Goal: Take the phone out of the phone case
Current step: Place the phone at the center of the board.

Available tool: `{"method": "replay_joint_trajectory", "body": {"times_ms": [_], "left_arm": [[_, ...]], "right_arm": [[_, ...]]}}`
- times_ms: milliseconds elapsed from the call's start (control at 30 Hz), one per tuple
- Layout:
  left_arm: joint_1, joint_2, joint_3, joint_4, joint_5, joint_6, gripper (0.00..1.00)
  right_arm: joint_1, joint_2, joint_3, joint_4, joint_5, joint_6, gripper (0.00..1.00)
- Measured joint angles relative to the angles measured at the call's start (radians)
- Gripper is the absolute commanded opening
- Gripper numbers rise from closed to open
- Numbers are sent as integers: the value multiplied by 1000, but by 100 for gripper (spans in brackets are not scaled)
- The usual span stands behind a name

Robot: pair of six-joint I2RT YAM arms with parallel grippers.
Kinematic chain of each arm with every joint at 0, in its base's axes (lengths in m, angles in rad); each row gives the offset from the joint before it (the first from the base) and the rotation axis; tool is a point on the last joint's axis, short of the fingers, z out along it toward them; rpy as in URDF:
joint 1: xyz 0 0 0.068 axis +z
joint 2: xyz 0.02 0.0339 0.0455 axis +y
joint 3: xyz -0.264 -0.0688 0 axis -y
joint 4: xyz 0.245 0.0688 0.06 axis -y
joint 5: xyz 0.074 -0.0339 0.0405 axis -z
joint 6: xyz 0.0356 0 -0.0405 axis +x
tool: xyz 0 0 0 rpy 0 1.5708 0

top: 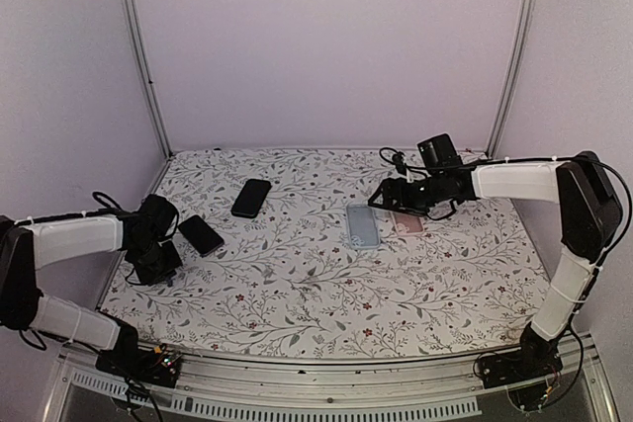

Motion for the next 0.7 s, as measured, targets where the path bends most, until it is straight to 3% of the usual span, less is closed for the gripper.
{"method": "replay_joint_trajectory", "body": {"times_ms": [700], "left_arm": [[8, 115, 28, -39, 4, -15, 12]], "right_arm": [[7, 3, 15, 99, -64, -23, 93]]}}
